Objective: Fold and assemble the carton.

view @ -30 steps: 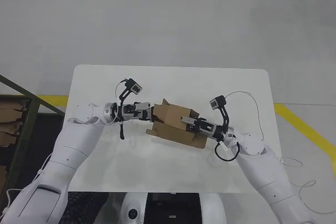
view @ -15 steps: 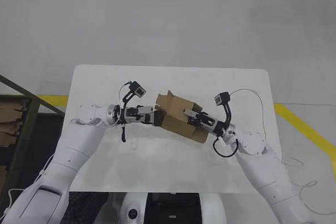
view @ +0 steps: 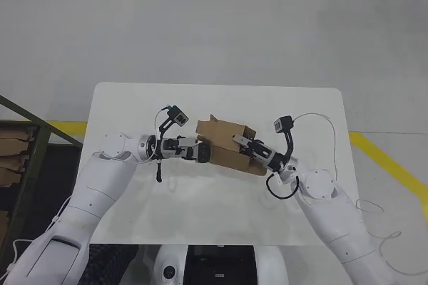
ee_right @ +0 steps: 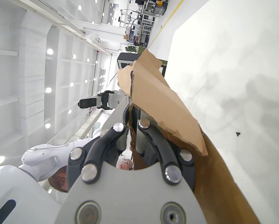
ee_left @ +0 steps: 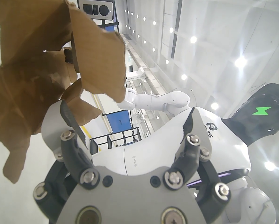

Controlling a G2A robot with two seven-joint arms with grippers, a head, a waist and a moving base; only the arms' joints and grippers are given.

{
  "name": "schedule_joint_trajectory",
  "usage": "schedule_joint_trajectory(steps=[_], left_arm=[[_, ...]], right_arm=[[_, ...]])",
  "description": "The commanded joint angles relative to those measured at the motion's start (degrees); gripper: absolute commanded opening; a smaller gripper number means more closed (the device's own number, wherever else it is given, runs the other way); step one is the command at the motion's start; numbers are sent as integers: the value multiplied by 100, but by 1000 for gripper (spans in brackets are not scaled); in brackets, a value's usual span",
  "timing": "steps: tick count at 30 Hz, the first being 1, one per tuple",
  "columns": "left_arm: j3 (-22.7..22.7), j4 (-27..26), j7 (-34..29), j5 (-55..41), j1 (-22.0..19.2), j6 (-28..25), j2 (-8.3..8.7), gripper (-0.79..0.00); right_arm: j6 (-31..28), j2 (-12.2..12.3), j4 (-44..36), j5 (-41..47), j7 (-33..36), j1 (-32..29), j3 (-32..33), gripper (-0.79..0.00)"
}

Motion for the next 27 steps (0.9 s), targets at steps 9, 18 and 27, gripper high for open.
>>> schedule_joint_trajectory(steps=[9, 18, 27], left_arm=[[32, -21, -4, 3, 3, 3, -24, 0], [160, -29, -7, 43, -25, 7, -72, 0], [139, 213, 74, 130, -153, -74, -94, 0]], right_arm=[[9, -18, -41, -42, -290, -76, 56, -785], [13, -65, -125, -120, -386, -86, -75, -785], [70, -52, -231, -150, -200, -201, -47, -785]])
